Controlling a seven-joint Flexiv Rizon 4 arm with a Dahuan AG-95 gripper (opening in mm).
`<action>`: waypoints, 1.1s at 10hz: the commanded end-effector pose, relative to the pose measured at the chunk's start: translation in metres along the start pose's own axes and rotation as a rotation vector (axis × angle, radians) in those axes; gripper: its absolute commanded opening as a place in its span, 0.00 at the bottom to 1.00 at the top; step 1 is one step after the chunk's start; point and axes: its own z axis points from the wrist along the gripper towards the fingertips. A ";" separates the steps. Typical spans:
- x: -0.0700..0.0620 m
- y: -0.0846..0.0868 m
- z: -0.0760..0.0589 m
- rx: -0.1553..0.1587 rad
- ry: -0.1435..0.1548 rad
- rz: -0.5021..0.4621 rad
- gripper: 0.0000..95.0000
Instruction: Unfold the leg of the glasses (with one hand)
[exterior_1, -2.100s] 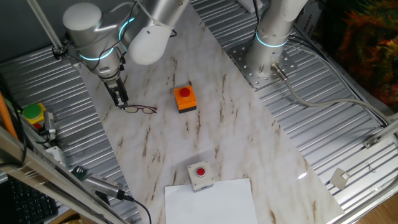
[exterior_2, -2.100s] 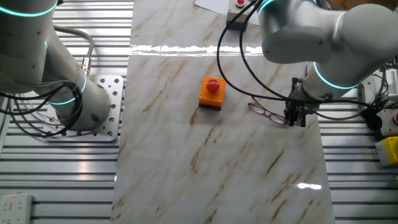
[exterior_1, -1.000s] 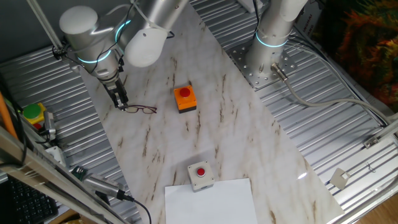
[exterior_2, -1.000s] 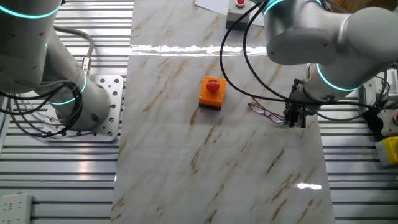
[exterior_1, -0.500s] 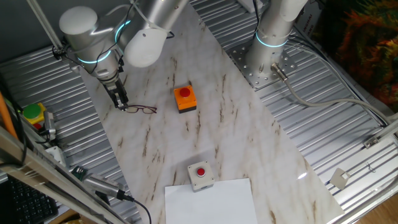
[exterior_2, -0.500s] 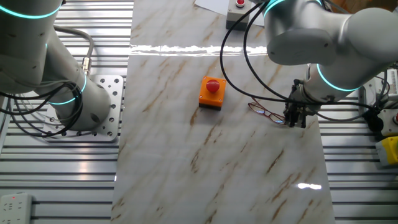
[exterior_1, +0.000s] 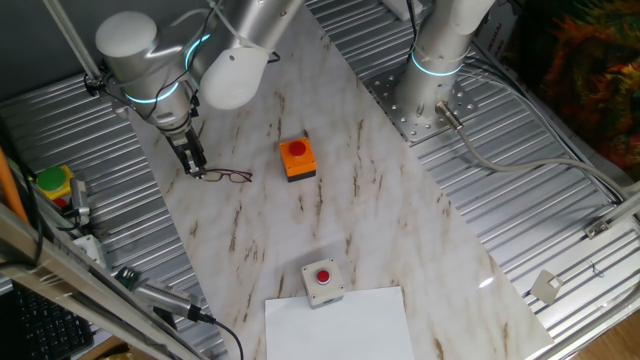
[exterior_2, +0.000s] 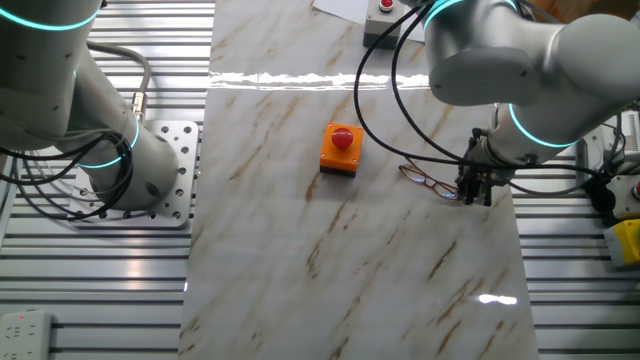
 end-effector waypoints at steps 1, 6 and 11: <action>0.000 0.000 0.000 -0.001 -0.001 0.001 0.20; 0.000 0.000 0.000 -0.004 0.001 0.013 0.00; 0.000 0.001 0.000 -0.003 -0.003 0.008 0.00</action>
